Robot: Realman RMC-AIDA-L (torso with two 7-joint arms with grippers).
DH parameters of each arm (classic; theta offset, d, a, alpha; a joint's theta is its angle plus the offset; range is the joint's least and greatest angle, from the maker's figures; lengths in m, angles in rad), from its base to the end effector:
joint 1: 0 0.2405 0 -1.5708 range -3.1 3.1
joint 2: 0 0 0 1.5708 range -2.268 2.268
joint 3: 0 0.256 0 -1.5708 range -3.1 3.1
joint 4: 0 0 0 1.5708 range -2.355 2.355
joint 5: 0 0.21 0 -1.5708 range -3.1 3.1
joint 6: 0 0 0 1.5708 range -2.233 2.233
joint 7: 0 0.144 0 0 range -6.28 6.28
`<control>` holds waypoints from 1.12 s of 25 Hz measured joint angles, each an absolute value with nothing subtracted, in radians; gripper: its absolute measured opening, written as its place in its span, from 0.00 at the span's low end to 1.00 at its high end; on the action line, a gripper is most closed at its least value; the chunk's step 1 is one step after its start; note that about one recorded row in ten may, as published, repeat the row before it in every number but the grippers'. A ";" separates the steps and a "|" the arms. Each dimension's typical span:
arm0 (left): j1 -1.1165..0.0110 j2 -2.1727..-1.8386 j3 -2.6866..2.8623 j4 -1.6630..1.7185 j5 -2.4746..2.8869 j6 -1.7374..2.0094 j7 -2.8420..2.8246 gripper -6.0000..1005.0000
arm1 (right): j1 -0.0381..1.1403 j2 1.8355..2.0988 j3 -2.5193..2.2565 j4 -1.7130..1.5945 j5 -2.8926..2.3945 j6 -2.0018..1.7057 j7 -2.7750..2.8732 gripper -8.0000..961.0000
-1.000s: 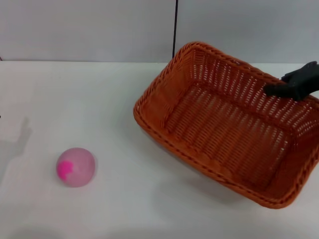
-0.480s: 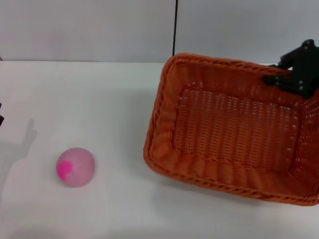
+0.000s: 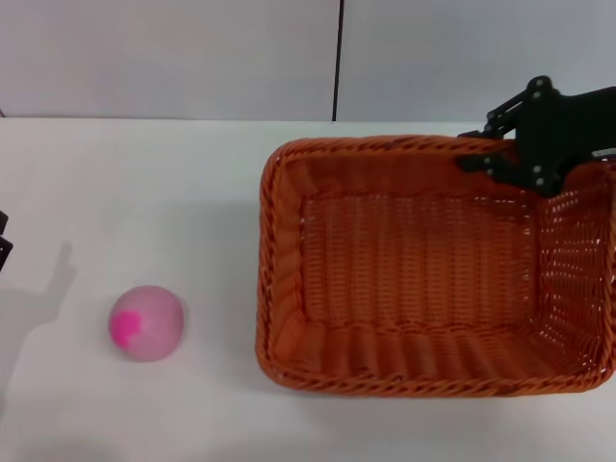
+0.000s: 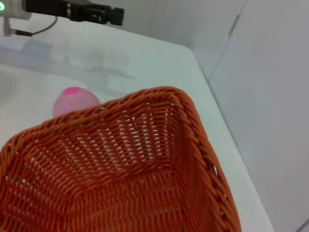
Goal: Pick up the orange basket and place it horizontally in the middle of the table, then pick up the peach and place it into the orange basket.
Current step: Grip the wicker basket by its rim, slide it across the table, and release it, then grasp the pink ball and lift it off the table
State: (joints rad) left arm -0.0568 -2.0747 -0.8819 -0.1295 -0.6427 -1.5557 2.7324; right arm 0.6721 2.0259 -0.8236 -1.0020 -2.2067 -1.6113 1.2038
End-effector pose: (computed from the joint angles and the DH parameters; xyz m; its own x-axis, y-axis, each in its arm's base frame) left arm -0.3741 0.1858 0.0019 0.5394 -0.0885 0.8374 0.8278 -0.1268 -0.5465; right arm 0.2015 0.3790 0.0486 0.9760 0.2049 -0.0740 0.1763 -0.9423 -0.2845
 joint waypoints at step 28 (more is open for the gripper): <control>-0.067 -2.063 -0.815 -0.133 -0.641 -1.585 2.697 0.69 | 0.610 2.048 -0.890 -1.055 -2.058 -1.514 1.142 0.55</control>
State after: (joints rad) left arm -0.0666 -2.0626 -0.8153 -0.1328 -0.6414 -1.5853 2.6968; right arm 0.6099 2.0481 -0.8898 -1.0548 -2.0582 -1.5135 1.1418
